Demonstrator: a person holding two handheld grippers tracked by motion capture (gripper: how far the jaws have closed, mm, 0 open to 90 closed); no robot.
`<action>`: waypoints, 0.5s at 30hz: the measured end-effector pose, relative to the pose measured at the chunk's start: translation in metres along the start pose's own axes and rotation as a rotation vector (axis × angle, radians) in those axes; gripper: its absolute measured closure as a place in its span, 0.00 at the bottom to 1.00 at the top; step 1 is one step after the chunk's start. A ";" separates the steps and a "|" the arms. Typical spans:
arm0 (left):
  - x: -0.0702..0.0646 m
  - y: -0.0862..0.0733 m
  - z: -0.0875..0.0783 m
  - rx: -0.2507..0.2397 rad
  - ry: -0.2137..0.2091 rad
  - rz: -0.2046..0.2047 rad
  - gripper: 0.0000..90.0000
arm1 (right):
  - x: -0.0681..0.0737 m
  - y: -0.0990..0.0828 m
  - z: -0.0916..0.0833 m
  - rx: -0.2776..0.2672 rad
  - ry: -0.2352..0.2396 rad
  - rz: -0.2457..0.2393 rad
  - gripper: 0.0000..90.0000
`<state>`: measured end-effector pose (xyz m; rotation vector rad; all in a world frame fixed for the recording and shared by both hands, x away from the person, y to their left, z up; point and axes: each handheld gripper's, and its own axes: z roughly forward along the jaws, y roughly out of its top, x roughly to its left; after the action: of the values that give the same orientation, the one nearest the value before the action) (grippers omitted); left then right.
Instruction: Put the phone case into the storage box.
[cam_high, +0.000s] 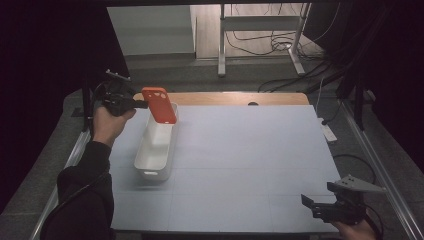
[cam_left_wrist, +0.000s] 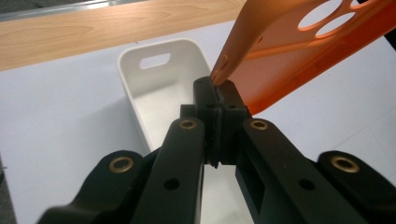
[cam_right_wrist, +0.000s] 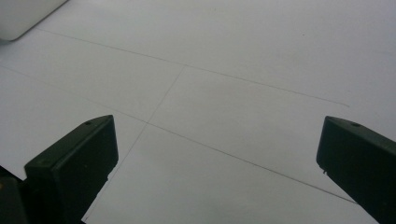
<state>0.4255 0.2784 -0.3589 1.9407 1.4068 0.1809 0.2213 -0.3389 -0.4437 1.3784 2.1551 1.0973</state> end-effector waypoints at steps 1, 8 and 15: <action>0.001 0.000 0.000 -0.001 0.003 -0.003 0.99 | 0.000 0.000 0.000 0.000 0.002 0.003 0.00; 0.010 0.000 0.010 -0.004 0.031 -0.023 0.99 | 0.000 0.000 -0.001 -0.006 0.001 0.004 0.00; 0.016 0.003 0.022 -0.008 0.051 -0.044 0.99 | 0.000 -0.001 -0.001 -0.012 0.004 0.003 0.00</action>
<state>0.4454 0.2815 -0.3782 1.9092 1.4787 0.2165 0.2203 -0.3398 -0.4433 1.3760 2.1467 1.1127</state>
